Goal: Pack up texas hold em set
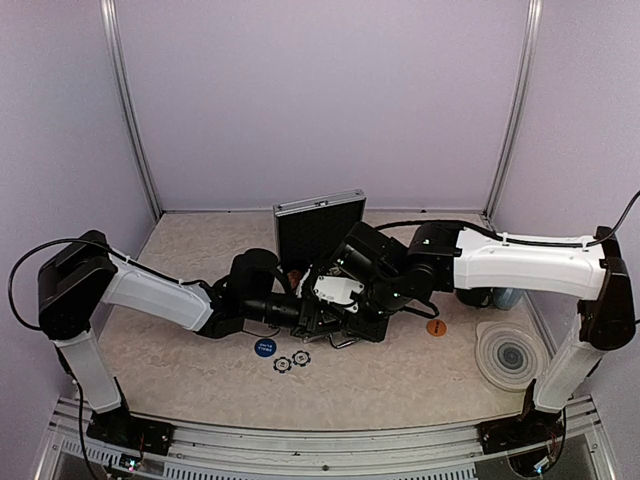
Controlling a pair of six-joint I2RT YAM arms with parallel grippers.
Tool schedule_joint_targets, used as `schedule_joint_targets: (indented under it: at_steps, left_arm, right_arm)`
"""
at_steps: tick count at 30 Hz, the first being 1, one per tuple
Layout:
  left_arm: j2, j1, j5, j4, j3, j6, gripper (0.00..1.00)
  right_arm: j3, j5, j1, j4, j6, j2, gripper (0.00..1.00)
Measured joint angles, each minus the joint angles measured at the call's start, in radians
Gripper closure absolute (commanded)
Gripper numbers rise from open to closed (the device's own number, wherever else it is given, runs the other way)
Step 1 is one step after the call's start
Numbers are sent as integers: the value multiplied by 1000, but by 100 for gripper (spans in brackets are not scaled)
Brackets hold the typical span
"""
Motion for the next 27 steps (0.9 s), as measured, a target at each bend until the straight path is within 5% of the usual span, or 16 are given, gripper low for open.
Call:
schedule_joint_targets:
  at_steps: [3, 8, 10, 27]
  left_arm:
    - [0, 0, 0, 3, 0, 0, 100]
    - [0, -3, 18, 21, 0, 2, 100]
    - [0, -8, 26, 16, 7, 12, 100]
    - [62, 5, -270, -451, 367, 440, 100]
  right_arm:
    - [0, 5, 1, 0, 0, -1, 50]
    - [-1, 40, 2, 17, 2, -2, 10]
    - [-14, 64, 1, 37, 3, -15, 1]
    - [-279, 237, -220, 271, 187, -430, 1]
